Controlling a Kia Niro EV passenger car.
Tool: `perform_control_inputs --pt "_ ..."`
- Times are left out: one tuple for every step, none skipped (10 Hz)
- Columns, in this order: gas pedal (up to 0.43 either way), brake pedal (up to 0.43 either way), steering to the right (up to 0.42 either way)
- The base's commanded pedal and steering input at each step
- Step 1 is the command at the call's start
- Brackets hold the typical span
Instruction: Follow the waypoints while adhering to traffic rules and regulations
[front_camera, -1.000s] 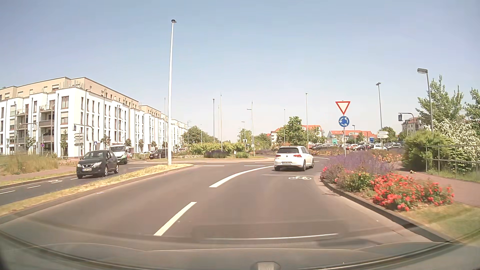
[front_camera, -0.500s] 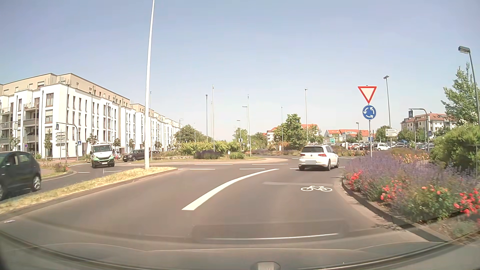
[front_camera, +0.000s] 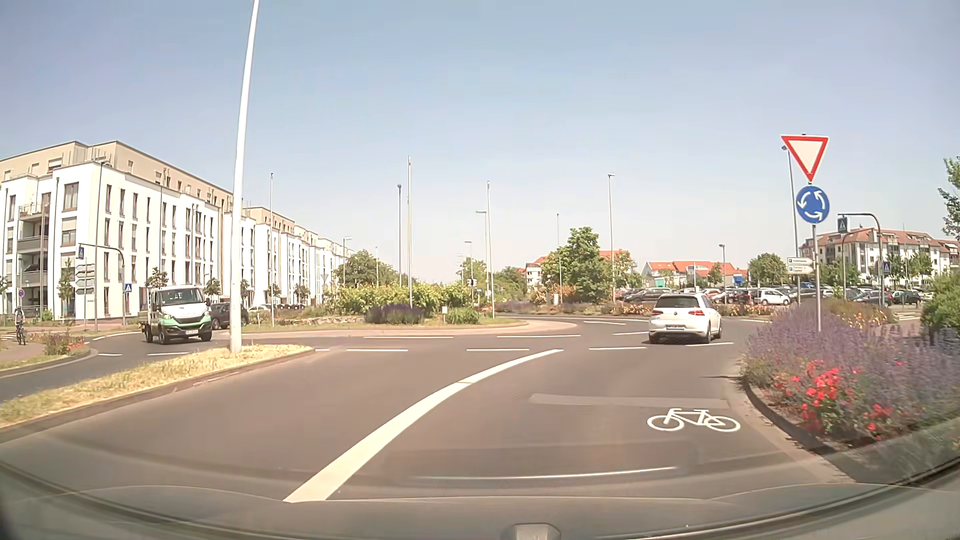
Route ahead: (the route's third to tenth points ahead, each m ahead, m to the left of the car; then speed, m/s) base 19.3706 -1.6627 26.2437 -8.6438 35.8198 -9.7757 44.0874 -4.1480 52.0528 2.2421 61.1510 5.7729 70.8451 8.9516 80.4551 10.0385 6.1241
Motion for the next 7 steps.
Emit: perform_control_inputs --pt "0.000 0.341 0.023" --pt "0.000 0.384 0.023" --pt "0.000 0.409 0.025" --pt "0.000 0.415 0.029" --pt "0.000 0.415 0.033" --pt "0.000 0.415 0.037" --pt "0.000 0.415 0.042"
